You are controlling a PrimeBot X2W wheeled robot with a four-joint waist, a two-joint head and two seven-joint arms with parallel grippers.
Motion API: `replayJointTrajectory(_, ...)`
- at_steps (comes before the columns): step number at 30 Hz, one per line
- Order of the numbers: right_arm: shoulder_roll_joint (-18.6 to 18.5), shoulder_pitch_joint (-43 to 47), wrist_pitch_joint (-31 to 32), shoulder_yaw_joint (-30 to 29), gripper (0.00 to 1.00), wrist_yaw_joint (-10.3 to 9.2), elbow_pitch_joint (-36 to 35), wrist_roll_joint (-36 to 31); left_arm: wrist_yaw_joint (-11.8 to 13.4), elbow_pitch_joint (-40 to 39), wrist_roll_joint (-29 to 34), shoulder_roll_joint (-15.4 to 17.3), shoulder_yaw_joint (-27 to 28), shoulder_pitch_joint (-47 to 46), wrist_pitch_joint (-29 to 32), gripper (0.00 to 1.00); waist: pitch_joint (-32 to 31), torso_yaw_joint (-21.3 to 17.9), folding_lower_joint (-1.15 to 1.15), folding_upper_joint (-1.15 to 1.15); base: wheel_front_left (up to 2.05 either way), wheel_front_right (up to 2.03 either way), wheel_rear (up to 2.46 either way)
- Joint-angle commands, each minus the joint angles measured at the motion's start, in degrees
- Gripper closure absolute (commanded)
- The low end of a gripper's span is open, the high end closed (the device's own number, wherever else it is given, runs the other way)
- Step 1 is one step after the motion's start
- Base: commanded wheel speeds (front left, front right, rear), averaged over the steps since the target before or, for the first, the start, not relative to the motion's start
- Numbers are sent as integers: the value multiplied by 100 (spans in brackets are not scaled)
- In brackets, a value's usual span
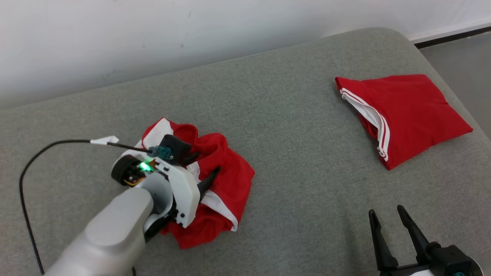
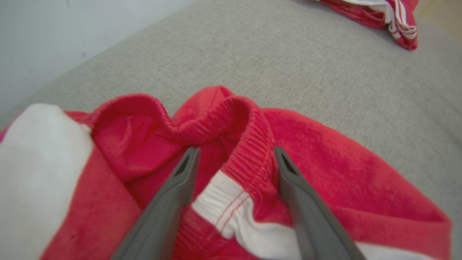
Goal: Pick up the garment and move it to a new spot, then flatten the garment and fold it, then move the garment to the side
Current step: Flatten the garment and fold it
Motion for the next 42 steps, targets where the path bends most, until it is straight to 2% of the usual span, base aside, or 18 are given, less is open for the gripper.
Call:
replayJointTrajectory(1,-1,-73,6,-16,0,-16,16,2,14,5,-78,73,-59,-109,-22,0,19,4,-1,0,0,0,0)
replayJointTrajectory(8,-8,-97,7,0,0,-16,24,-13,14,246,-423,149,-444,-280,157,0,42,-17,-1,0,0,0,0)
replayJointTrajectory(9,-8,-90,7,-4,0,-16,28,-15,14,255,-524,150,-499,-279,239,16,38,-17,-1,0,0,0,0)
replayJointTrajectory(10,-6,-80,7,-10,0,-16,32,-15,14,249,-645,153,-557,-271,337,55,33,-16,-1,0,0,0,0)
replayJointTrajectory(11,-6,-61,7,-18,0,-16,36,-13,14,220,-702,167,-641,-267,433,100,25,-12,-1,0,0,0,0)
replayJointTrajectory(17,-1,36,7,-60,0,-16,64,-39,13,-73,-1069,271,-874,-438,526,100,-66,53,-1,0,0,0,0)
replayJointTrajectory(22,-27,62,7,-45,0,-16,88,-58,56,-264,-1371,95,-545,-697,208,100,-203,99,-1,0,0,0,0)
replayJointTrajectory(27,-54,74,7,19,0,-16,129,-63,354,-330,-1471,-119,-168,-1077,-202,100,-375,79,-1,0,0,0,0)
replayJointTrajectory(33,-66,87,7,79,0,-16,182,-35,880,-169,-1390,-386,247,-1512,-958,100,-568,-65,-1,0,0,0,0)
replayJointTrajectory(36,-76,114,7,72,0,-16,207,-23,997,-116,-1411,-514,413,-1655,-1340,100,-637,-124,-1,0,0,0,0)
replayJointTrajectory(42,-72,151,7,-3,0,-16,195,-30,1108,-83,-1313,-714,509,-1608,-1728,100,-711,-139,-1,0,0,0,0)
